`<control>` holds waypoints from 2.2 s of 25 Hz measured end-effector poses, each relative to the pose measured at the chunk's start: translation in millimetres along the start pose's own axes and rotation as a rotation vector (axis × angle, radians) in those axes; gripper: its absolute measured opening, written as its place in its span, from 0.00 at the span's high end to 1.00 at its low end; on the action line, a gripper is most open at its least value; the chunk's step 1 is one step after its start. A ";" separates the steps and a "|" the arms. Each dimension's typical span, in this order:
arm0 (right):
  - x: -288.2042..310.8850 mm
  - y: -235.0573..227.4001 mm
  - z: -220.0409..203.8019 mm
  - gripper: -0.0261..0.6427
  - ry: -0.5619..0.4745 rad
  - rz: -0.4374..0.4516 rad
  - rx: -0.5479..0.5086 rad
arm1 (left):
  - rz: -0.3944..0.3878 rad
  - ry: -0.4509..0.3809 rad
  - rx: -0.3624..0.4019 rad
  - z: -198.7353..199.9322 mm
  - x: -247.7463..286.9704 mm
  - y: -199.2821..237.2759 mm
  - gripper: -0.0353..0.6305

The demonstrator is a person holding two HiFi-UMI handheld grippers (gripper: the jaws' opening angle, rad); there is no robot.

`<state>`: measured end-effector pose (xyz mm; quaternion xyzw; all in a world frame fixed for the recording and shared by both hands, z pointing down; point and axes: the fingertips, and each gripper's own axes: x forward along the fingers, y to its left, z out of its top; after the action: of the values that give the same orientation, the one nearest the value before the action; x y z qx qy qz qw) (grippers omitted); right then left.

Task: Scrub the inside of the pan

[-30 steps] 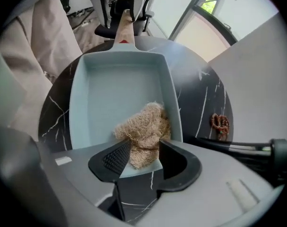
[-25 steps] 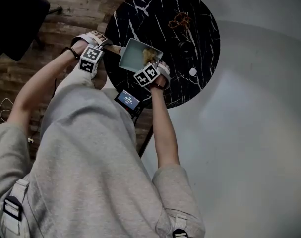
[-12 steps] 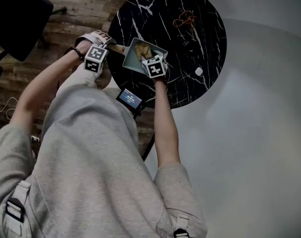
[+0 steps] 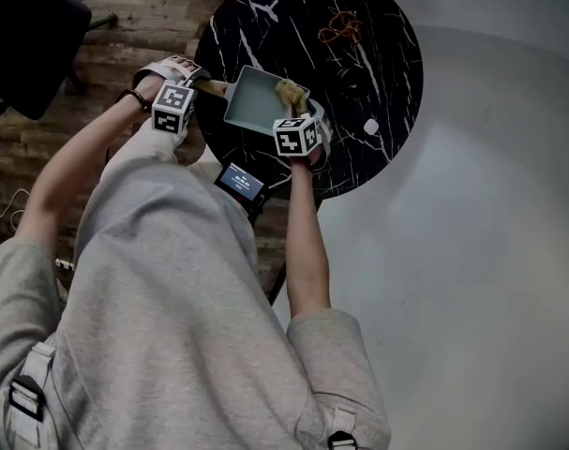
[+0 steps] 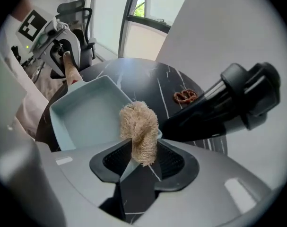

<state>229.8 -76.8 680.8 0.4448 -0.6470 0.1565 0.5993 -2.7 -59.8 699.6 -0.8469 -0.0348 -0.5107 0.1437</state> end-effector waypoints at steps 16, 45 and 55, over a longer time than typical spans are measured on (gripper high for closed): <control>43.9 1.8 14.6 0.89 0.063 -0.197 -0.233 | -0.009 -0.007 -0.003 3.6 2.9 -0.2 0.74; 28.9 97.5 115.2 0.90 -0.180 0.293 0.106 | 0.005 0.026 0.007 3.6 1.2 -1.1 0.74; -11.3 58.0 90.8 0.89 -0.357 0.274 0.282 | 0.001 0.013 -0.040 1.0 -2.0 -9.3 0.74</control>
<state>126.5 -106.9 668.5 0.4526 -0.7684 0.2441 0.3810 -4.8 -50.4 699.3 -0.8463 -0.0230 -0.5168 0.1272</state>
